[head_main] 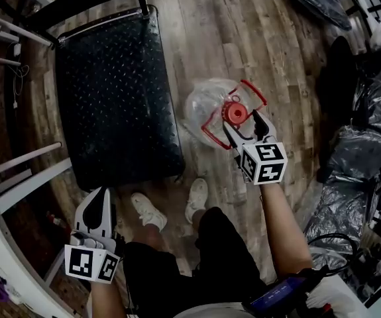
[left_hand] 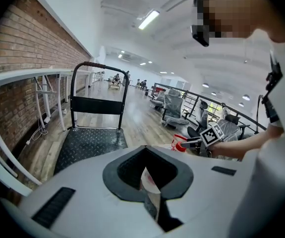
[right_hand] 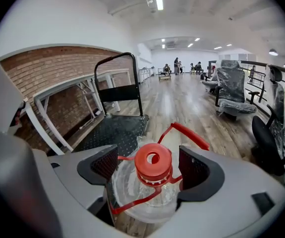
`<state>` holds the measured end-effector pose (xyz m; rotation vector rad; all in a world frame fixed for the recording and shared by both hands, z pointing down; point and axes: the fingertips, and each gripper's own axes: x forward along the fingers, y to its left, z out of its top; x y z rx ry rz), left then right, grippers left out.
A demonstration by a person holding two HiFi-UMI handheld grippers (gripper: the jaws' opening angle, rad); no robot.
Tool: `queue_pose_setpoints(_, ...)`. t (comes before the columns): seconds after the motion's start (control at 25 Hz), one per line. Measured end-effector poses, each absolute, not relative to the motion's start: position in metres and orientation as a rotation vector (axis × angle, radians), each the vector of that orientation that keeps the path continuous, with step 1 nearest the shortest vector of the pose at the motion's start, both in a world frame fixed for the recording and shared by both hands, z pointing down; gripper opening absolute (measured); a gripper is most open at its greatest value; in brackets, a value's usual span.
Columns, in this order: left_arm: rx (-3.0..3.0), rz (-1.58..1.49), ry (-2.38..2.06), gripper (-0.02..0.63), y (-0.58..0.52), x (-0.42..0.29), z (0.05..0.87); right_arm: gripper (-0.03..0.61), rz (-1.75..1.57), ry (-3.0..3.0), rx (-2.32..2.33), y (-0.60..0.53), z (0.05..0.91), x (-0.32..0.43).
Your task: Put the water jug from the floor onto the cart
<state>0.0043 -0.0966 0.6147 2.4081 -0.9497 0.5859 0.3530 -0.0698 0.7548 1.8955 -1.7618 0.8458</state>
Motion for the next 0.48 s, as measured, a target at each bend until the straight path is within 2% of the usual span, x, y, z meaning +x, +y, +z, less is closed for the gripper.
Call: queue_pose_setpoints(0.48,2.358,0.618,-1.031,0.0,-0.096,-0.008,0.634,0.36,0.848,-1.739,1.861,-0.085,0.8,0.364)
